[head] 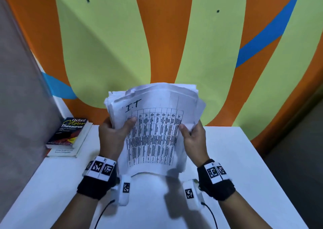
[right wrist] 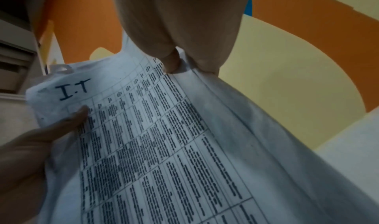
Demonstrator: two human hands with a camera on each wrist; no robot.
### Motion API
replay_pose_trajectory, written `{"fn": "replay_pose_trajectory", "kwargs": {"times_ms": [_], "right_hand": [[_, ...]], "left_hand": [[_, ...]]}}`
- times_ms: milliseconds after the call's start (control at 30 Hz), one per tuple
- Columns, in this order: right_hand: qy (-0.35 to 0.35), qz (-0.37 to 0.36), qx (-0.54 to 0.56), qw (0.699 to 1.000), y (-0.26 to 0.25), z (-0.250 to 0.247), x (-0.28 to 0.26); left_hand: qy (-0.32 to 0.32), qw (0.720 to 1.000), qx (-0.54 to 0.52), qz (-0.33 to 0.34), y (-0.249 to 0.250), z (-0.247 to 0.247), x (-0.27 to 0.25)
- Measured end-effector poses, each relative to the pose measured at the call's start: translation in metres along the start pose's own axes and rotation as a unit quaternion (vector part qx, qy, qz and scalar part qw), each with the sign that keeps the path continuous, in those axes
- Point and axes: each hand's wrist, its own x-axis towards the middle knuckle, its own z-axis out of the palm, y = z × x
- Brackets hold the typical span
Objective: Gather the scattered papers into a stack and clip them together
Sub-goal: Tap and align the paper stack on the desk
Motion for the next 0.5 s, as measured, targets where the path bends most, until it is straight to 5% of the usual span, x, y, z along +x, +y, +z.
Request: {"fn": "replay_pose_trajectory", "kwargs": {"times_ms": [100,267,500], "right_hand": [[-0.028,0.010,0.014,0.999,-0.007,-0.013,0.009],[-0.091,0.071,0.040,0.993,0.002,-0.016,-0.004],[-0.050,0.022,0.050,0.997,-0.012,-0.012,0.010]], "left_hand": [[-0.044,0.998,-0.011,0.038,0.004,-0.005,0.007],[-0.088,0.996,-0.027,-0.007,-0.013,-0.006,-0.002],[-0.077,0.995,-0.020,0.062,0.008,0.010,0.011]]}}
